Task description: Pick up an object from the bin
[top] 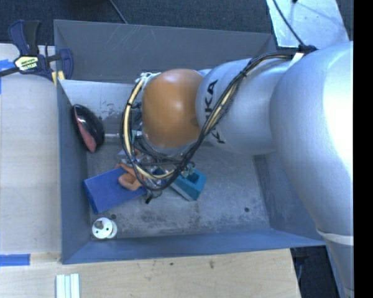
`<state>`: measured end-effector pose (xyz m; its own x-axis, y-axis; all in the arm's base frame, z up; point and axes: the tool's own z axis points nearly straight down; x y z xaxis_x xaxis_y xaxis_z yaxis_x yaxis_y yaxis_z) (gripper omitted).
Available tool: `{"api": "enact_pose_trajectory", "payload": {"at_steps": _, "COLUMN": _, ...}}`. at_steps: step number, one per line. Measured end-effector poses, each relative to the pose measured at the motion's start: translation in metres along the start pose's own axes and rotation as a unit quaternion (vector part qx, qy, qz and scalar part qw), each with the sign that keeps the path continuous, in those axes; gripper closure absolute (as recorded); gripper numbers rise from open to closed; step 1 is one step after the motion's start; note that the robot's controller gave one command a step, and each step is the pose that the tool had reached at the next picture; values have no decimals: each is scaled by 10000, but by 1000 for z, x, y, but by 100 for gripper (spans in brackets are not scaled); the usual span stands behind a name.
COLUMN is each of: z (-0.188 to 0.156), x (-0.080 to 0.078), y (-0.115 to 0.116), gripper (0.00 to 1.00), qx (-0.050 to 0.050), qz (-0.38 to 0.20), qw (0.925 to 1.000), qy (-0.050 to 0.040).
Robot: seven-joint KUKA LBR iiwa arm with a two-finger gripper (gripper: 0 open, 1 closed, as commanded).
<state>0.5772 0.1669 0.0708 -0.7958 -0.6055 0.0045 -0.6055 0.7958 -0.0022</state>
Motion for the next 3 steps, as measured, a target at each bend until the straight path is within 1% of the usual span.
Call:
{"api": "enact_pose_trajectory", "payload": {"at_steps": 2, "z": -4, "x": 1, "y": 0, "gripper": 100, "qx": -5, "qz": 0, "qw": 10000, "qy": 2}}
{"api": "enact_pose_trajectory", "payload": {"at_steps": 3, "z": -20, "x": 3, "y": 1, "gripper": 100, "qx": -20, "qz": 5, "qw": 10000, "qy": 24}}
